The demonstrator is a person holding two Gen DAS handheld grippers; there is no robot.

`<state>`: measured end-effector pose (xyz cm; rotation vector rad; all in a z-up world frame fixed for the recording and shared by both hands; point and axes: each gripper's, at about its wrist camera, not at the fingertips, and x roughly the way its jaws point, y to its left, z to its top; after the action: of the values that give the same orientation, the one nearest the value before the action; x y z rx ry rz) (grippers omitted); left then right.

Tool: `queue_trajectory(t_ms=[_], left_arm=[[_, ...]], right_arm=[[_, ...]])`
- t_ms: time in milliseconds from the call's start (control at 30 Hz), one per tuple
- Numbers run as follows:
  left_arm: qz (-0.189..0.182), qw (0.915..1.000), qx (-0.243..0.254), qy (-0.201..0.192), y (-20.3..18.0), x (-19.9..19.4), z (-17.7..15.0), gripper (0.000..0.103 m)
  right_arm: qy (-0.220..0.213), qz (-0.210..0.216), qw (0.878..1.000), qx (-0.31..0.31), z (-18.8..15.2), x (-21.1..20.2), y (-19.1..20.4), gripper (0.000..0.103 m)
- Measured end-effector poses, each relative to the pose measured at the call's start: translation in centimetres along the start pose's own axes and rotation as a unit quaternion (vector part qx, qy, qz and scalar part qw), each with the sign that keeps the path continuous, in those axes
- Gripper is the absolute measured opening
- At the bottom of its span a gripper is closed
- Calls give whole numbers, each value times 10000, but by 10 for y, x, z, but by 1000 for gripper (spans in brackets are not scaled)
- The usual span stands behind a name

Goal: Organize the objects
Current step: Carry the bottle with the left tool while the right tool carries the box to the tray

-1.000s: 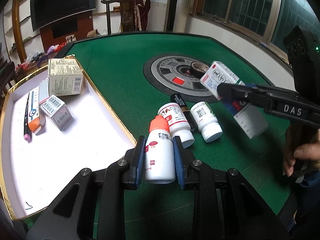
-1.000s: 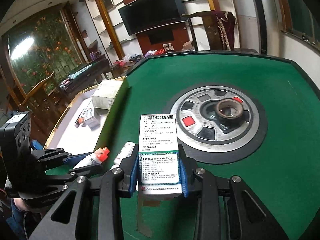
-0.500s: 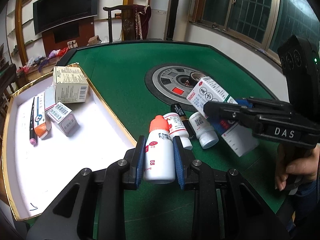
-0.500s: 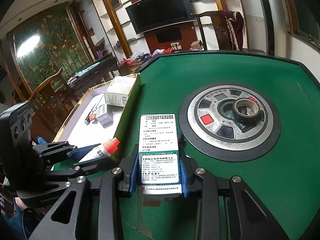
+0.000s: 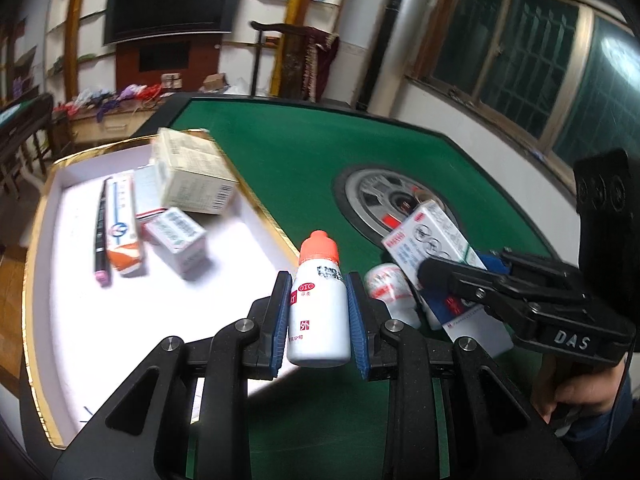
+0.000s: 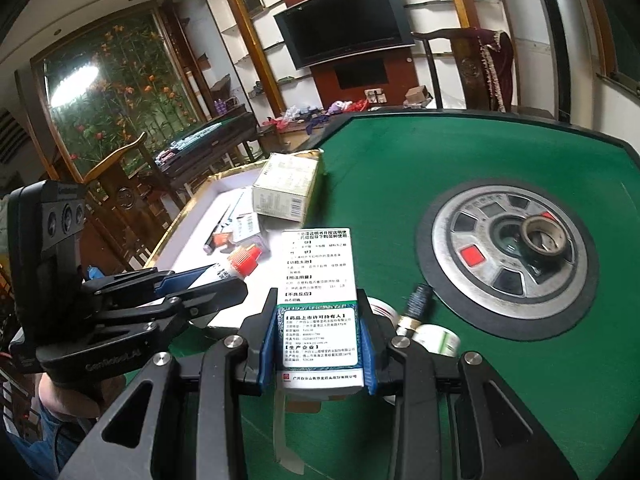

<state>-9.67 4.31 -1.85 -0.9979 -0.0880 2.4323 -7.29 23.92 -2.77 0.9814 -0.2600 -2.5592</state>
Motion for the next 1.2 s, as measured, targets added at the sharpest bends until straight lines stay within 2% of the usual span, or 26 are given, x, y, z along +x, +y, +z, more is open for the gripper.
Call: queue_trajectory(t_ms=[233, 433, 533, 833, 1200], left_arm=[[281, 9969, -695, -257, 54, -17, 5, 27], [766, 9897, -1161, -327, 102, -27, 3, 27], [877, 9861, -1373, -324, 119, -30, 0, 27], [1406, 9773, -1577, -163, 146, -30, -8, 27], [1465, 9753, -1654, 79, 159, -23, -13, 27]], right_arm=[[-8, 214, 9996, -173, 18, 19, 31, 33], [139, 418, 9984, -359, 30, 46, 64, 33], [216, 488, 9975, -466, 35, 62, 80, 33], [625, 657, 9945, -524, 44, 118, 114, 33], [1175, 748, 9898, -282, 33, 162, 126, 33]])
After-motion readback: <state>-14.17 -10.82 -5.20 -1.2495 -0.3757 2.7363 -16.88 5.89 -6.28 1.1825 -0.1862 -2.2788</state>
